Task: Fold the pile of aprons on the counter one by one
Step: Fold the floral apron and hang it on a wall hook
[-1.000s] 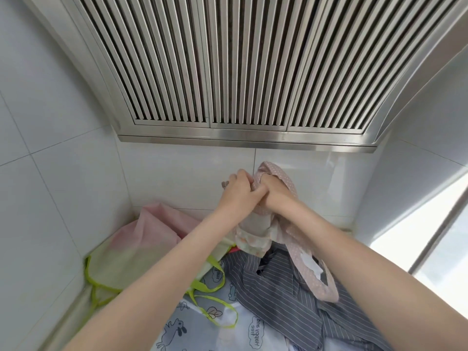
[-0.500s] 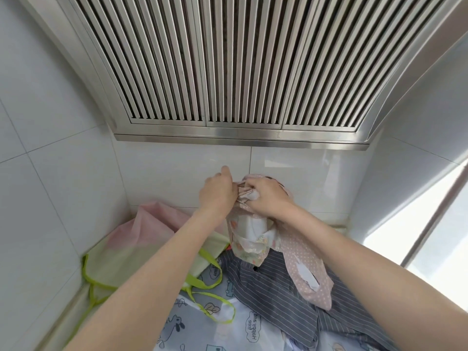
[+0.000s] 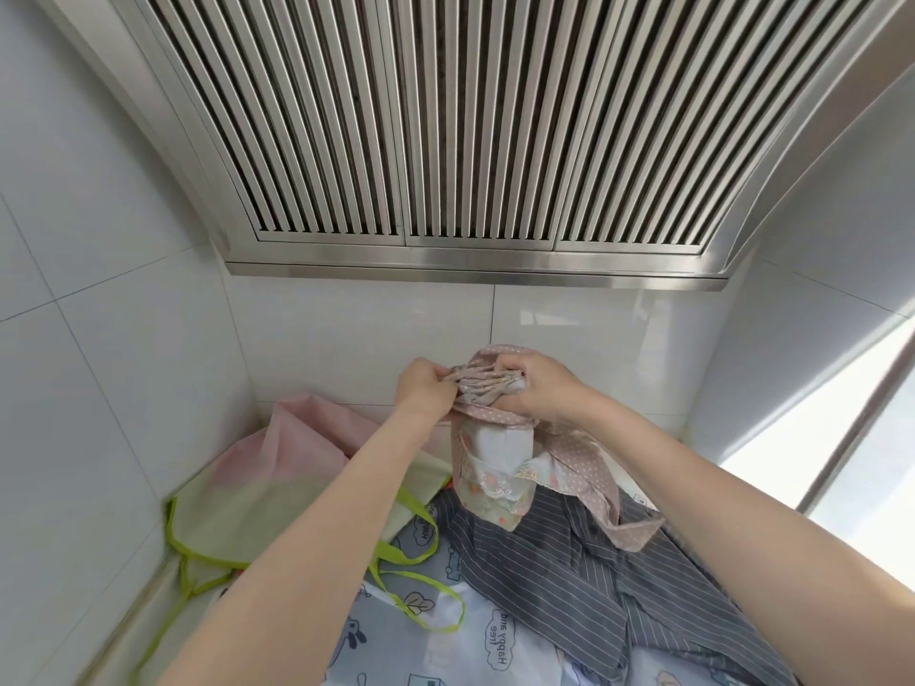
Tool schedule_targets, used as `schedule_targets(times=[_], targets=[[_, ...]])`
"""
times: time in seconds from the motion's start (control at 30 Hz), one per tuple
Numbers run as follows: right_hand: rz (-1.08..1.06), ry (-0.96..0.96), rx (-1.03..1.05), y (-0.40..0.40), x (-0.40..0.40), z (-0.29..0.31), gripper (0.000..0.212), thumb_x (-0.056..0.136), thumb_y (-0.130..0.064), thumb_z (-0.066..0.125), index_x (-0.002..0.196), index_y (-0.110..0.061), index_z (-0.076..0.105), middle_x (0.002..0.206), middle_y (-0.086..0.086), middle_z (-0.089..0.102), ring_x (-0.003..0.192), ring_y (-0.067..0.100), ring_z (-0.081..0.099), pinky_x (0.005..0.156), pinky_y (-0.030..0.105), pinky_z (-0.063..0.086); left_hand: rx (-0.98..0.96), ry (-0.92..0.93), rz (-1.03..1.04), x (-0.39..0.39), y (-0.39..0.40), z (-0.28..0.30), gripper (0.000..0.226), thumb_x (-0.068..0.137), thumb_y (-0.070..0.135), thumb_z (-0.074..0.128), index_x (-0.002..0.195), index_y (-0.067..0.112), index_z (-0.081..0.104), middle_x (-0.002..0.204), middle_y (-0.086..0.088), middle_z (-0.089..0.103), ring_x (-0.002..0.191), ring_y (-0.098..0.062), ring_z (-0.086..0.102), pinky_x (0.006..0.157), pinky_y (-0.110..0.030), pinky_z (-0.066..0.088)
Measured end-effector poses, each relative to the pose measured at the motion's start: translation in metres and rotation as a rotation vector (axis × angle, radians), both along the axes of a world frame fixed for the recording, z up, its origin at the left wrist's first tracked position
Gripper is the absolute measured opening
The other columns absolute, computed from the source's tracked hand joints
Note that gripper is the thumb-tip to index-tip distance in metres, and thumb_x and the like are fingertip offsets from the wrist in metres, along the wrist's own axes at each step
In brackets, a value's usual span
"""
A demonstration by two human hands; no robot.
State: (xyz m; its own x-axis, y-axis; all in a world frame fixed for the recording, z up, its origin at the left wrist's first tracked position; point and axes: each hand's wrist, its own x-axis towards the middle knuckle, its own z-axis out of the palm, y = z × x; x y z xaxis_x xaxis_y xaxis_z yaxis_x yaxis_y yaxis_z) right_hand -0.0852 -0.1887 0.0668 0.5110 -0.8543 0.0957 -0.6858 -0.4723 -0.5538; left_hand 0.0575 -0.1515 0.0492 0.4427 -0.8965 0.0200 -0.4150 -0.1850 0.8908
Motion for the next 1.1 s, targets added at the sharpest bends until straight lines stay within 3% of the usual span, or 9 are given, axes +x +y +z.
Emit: schedule_targets(times=[0.1, 0.23, 0.3, 0.4, 0.6, 0.77, 0.83, 0.93, 1.1], targets=[[0.018, 0.143, -0.045, 0.005, 0.001, 0.011, 0.040, 0.084, -0.018, 0.065, 0.122, -0.010, 0.057, 0.129, 0.010, 0.056, 0.118, 0.027, 0.051, 0.096, 0.031, 0.042, -0.061, 0.047, 0.044, 0.002, -0.007, 0.006, 0.022, 0.089, 0.000, 0.047, 0.105, 0.002, 0.061, 0.110, -0.020, 0.064, 0.100, -0.032, 0.063, 0.085, -0.044, 0.054], [0.001, 0.288, -0.045, 0.004, 0.014, 0.013, 0.023, 0.077, -0.027, 0.064, 0.084, -0.005, 0.059, 0.085, 0.006, 0.059, 0.084, 0.024, 0.057, 0.068, 0.030, 0.046, -0.041, 0.011, 0.028, -0.004, -0.008, 0.002, 0.027, 0.088, 0.002, 0.050, 0.115, 0.001, 0.056, 0.114, -0.019, 0.061, 0.104, -0.033, 0.061, 0.086, -0.043, 0.053], [-0.030, 0.245, -0.041, 0.001, 0.018, 0.008, 0.036, 0.074, -0.040, 0.068, 0.098, -0.014, 0.063, 0.100, 0.001, 0.065, 0.094, 0.022, 0.061, 0.081, 0.032, 0.051, -0.032, -0.013, 0.014, -0.004, -0.008, -0.003, 0.027, 0.088, 0.004, 0.052, 0.115, 0.002, 0.058, 0.112, -0.017, 0.062, 0.103, -0.032, 0.062, 0.085, -0.039, 0.053], [-0.040, 0.216, -0.110, 0.015, 0.019, 0.009, 0.021, 0.078, -0.042, 0.068, 0.090, -0.025, 0.062, 0.112, -0.002, 0.065, 0.105, 0.021, 0.059, 0.091, 0.033, 0.047, 0.037, 0.053, -0.054, 0.000, -0.005, -0.007, 0.018, 0.090, -0.002, 0.047, 0.089, 0.005, 0.064, 0.088, -0.013, 0.062, 0.068, -0.024, 0.061, 0.053, -0.024, 0.054], [0.090, 0.413, -0.373, 0.042, 0.028, 0.001, 0.030, 0.083, -0.011, 0.050, 0.057, -0.019, 0.038, 0.060, -0.003, 0.049, 0.063, 0.018, 0.047, 0.095, 0.036, 0.033, 0.199, -0.085, -0.103, 0.023, 0.001, -0.005, 0.039, 0.088, 0.001, 0.045, 0.051, 0.012, 0.049, 0.036, 0.005, 0.048, 0.043, -0.008, 0.059, 0.035, -0.014, 0.039], [0.307, 0.462, -0.651, 0.055, 0.028, -0.001, 0.016, 0.082, -0.012, 0.056, 0.067, -0.013, 0.050, 0.062, -0.001, 0.048, 0.057, 0.019, 0.036, 0.093, 0.034, 0.025, 0.382, 0.016, -0.153, 0.034, 0.013, -0.001, 0.018, 0.097, 0.010, 0.045, 0.082, 0.012, 0.054, 0.072, -0.004, 0.058, 0.046, -0.012, 0.062, 0.039, -0.017, 0.041], [0.371, 0.421, -0.704, 0.053, 0.024, 0.000, 0.007, 0.079, -0.011, 0.060, 0.072, -0.009, 0.059, 0.067, 0.000, 0.055, 0.060, 0.023, 0.044, 0.089, 0.033, 0.023, 0.446, 0.144, -0.212, 0.043, 0.012, -0.003, 0.016, 0.095, 0.008, 0.048, 0.081, 0.010, 0.055, 0.065, -0.006, 0.063, 0.038, -0.009, 0.059, 0.037, -0.016, 0.044], [0.326, 0.240, -0.657, 0.041, 0.017, -0.003, 0.009, 0.080, -0.014, 0.059, 0.081, -0.009, 0.066, 0.075, -0.001, 0.063, 0.067, 0.023, 0.051, 0.085, 0.030, 0.022, 0.429, 0.357, -0.204, 0.050, 0.011, -0.013, 0.013, 0.089, 0.000, 0.052, 0.081, 0.005, 0.061, 0.077, -0.010, 0.069, 0.068, -0.015, 0.068, 0.060, -0.024, 0.058], [0.088, -0.210, -0.255, 0.030, 0.002, -0.017, 0.021, 0.081, -0.030, 0.072, 0.087, -0.010, 0.076, 0.079, 0.007, 0.073, 0.075, 0.024, 0.064, 0.070, 0.030, 0.038, 0.388, 0.547, -0.213, 0.036, 0.021, -0.030, 0.022, 0.094, 0.004, 0.048, 0.077, 0.015, 0.054, 0.050, 0.004, 0.057, 0.044, -0.003, 0.051, 0.035, -0.011, 0.039]])
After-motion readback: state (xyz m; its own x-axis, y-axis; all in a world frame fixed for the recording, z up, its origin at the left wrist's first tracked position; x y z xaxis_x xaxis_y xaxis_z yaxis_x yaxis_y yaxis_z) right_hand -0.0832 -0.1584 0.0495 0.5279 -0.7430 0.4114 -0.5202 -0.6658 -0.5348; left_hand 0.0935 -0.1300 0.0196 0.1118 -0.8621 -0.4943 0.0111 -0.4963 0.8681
